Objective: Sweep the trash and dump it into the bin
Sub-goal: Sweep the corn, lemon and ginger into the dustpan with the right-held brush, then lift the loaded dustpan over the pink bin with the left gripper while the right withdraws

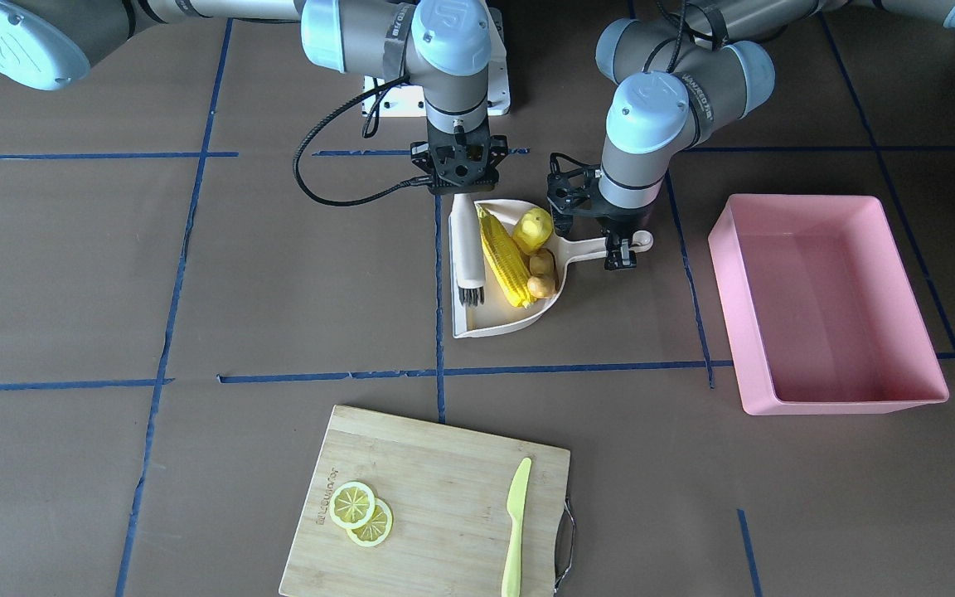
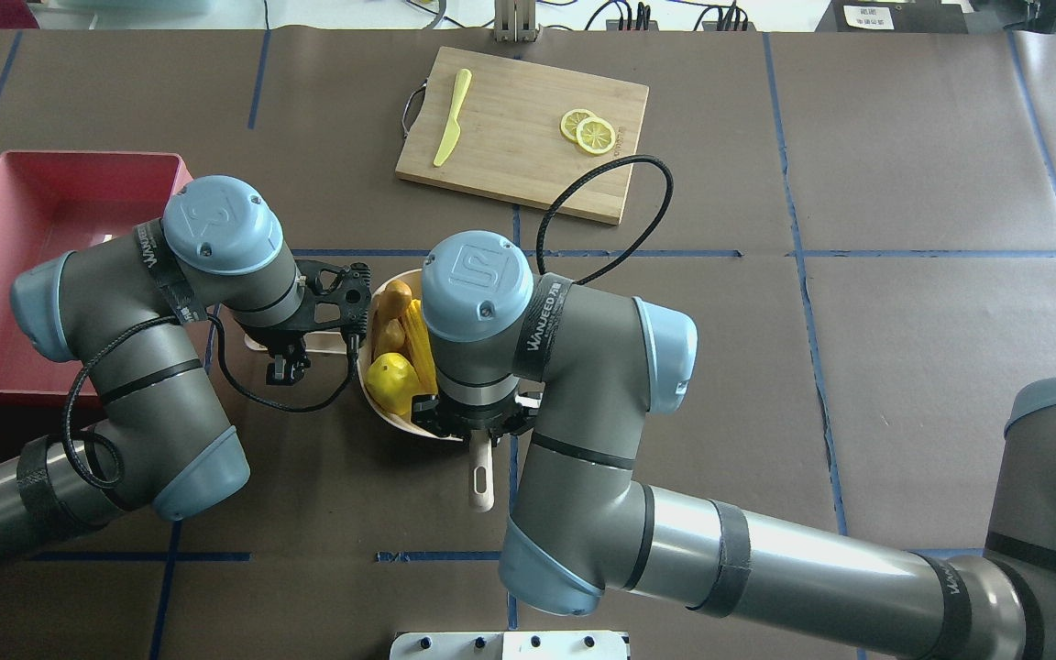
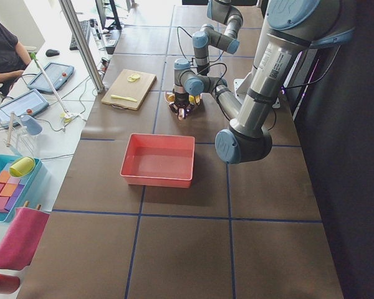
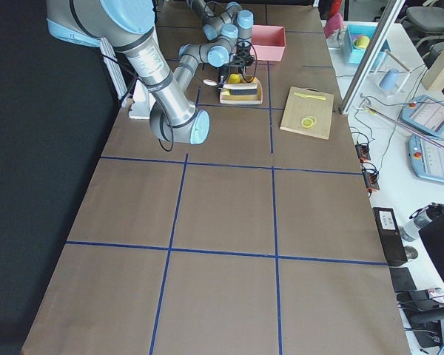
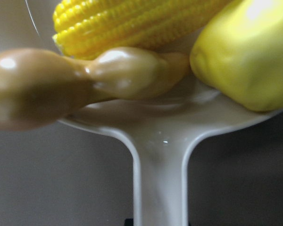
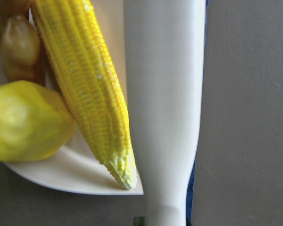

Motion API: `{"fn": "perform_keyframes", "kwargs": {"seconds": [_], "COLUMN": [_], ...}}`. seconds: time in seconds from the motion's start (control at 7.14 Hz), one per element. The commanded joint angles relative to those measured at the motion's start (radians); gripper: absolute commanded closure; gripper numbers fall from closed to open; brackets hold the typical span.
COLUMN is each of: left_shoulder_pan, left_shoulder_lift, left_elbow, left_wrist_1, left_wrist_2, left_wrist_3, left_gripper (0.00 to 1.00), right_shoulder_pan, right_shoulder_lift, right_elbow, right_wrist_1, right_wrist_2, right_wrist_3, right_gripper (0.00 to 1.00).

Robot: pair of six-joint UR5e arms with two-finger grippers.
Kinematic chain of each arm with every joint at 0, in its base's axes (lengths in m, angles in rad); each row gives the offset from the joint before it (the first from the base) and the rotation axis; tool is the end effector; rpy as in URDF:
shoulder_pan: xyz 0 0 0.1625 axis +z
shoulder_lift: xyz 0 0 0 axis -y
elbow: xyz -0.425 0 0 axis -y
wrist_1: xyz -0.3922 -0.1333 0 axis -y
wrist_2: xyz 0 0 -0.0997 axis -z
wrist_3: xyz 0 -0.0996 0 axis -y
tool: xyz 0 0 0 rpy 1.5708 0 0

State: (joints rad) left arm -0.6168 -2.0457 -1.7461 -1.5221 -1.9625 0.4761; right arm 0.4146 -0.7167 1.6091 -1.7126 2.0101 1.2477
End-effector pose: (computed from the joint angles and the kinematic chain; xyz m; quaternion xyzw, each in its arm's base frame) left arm 0.4676 -0.4484 0.3225 0.2383 0.2494 0.6578 0.6696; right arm -0.6049 -0.3656 0.1342 -0.0601 -0.4068 -0.0383 0.9107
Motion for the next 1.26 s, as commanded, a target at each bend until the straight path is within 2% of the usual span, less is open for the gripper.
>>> {"fn": "perform_keyframes", "kwargs": {"seconds": [0.0, 0.28, 0.42, 0.56, 0.7, 0.98, 1.12], "left_shoulder_pan": [-0.001, -0.004, -0.006, -0.009, -0.009, -0.015, -0.032], "left_shoulder_lift": [0.004, 0.002, 0.002, 0.002, 0.002, 0.004, 0.004], "left_elbow": [0.000, -0.007, -0.012, -0.013, -0.012, -0.012, -0.013], "left_wrist_1": [-0.007, -0.013, -0.029, -0.064, -0.091, -0.098, -0.121], "left_wrist_2": [-0.068, -0.119, -0.124, -0.124, -0.125, -0.148, -0.209], "left_wrist_3": [-0.019, -0.043, -0.071, -0.097, -0.120, -0.135, -0.136], "left_gripper": [1.00, 1.00, 1.00, 1.00, 1.00, 1.00, 1.00], "right_shoulder_pan": [0.026, 0.055, 0.114, 0.160, 0.177, 0.223, 0.255], "right_shoulder_lift": [-0.024, -0.033, -0.062, -0.113, -0.163, -0.193, -0.216], "right_elbow": [0.032, 0.057, 0.121, 0.203, 0.291, 0.374, 0.397], "right_wrist_1": [-0.001, -0.004, -0.056, -0.105, -0.172, -0.356, -0.417], "right_wrist_2": [0.018, 0.033, 0.091, 0.110, 0.110, 0.102, 0.099], "right_wrist_3": [-0.002, -0.004, -0.016, -0.025, -0.062, -0.115, -0.163], "right_gripper": [1.00, 1.00, 1.00, 1.00, 1.00, 1.00, 1.00]}}
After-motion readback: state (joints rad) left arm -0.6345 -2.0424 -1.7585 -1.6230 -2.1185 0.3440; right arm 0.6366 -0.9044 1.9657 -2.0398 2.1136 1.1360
